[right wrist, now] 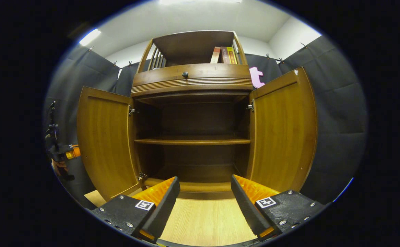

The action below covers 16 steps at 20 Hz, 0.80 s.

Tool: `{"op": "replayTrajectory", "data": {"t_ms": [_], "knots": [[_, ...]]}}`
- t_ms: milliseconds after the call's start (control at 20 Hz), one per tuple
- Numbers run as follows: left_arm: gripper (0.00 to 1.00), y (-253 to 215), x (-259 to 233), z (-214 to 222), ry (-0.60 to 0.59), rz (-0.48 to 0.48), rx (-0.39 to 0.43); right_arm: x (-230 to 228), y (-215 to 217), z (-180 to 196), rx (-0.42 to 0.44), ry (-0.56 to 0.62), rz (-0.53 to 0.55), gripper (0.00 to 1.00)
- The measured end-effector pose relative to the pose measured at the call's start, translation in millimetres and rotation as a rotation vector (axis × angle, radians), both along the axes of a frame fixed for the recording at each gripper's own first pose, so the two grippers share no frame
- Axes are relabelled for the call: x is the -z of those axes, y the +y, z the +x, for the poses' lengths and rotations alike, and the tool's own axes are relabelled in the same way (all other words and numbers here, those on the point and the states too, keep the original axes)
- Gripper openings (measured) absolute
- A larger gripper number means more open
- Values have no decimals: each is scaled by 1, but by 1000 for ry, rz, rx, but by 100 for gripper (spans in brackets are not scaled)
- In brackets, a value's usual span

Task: Open the right door of the double-door shoe cabinet with the right hand, and open the left door with the left hand.

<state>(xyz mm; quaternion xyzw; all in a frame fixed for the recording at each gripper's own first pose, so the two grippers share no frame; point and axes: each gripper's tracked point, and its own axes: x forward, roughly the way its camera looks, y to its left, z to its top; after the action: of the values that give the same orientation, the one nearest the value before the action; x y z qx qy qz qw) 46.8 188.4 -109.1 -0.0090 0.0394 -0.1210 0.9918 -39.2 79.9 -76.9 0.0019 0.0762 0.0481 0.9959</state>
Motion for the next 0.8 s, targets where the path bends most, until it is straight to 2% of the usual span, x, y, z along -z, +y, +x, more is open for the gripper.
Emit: {"op": "replayTrajectory", "data": {"t_ms": [100,250,450,550,800], "knots": [[15,3,10,-18,19,7,-10,3,10,3,-15,11,22,92],[14,8,27,-53,82,28,-75,7,15,7,-35,18,30,92],[14,-6,4,-88,102,34,-152,14,15,10,-69,43,54,93],[14,-31,-8,-89,109,16,-161,14,10,11,-88,44,54,92],[14,-125,-39,-62,47,-15,-95,3,-21,13,-95,26,108,92]]}}
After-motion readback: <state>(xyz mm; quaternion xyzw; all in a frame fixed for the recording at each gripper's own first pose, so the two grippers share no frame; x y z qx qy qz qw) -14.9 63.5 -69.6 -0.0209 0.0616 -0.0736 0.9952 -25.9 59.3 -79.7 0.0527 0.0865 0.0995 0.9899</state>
